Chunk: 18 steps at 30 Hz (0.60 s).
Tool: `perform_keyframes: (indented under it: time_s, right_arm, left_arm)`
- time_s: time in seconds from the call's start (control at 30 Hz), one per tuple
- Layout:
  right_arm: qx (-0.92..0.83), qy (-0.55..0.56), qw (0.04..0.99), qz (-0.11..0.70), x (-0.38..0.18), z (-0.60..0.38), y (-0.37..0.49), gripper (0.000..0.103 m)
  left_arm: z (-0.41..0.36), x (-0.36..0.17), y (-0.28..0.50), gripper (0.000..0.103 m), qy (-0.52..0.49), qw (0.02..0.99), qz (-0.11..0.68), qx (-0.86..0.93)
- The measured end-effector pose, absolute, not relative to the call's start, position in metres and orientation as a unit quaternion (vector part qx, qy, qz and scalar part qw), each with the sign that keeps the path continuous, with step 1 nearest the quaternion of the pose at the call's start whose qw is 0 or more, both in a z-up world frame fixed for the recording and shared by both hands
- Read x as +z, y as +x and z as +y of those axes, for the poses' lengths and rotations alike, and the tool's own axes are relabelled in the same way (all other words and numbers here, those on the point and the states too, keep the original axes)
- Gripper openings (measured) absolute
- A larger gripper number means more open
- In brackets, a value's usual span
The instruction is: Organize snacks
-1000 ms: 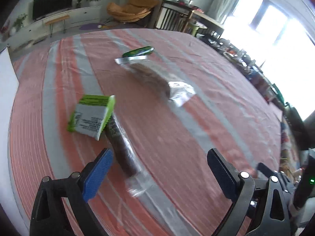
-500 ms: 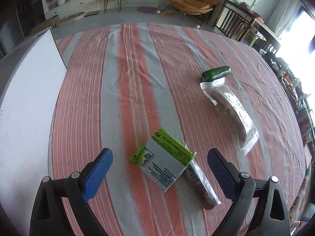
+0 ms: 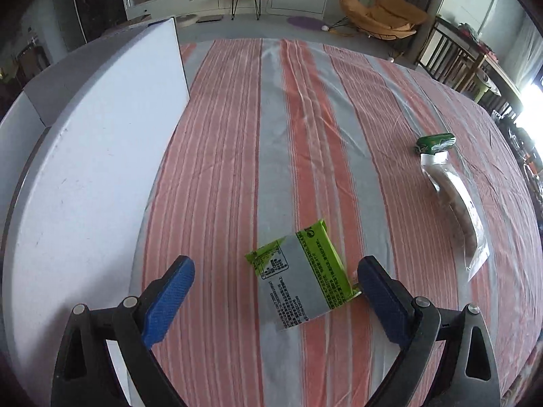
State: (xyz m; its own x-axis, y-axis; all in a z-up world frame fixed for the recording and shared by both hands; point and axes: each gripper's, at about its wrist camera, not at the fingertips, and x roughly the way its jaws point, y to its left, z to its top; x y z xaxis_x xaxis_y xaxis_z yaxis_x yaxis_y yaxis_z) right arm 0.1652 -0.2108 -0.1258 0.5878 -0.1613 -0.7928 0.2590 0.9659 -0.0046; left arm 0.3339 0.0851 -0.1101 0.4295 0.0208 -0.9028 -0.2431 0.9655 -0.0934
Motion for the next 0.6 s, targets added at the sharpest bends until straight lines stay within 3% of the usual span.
perform_keyframes:
  time_s: [0.17, 0.6]
  right_arm:
    - [-0.118, 0.056, 0.889, 0.438, -0.126, -0.211, 0.165, 0.091]
    - [-0.118, 0.056, 0.889, 0.438, -0.126, -0.210, 0.165, 0.091]
  left_arm:
    - [0.093, -0.126, 0.338, 0.097, -0.136, 0.827, 0.538, 0.084]
    - [0.067, -0.135, 0.339, 0.103, -0.064, 0.840, 0.531, 0.091]
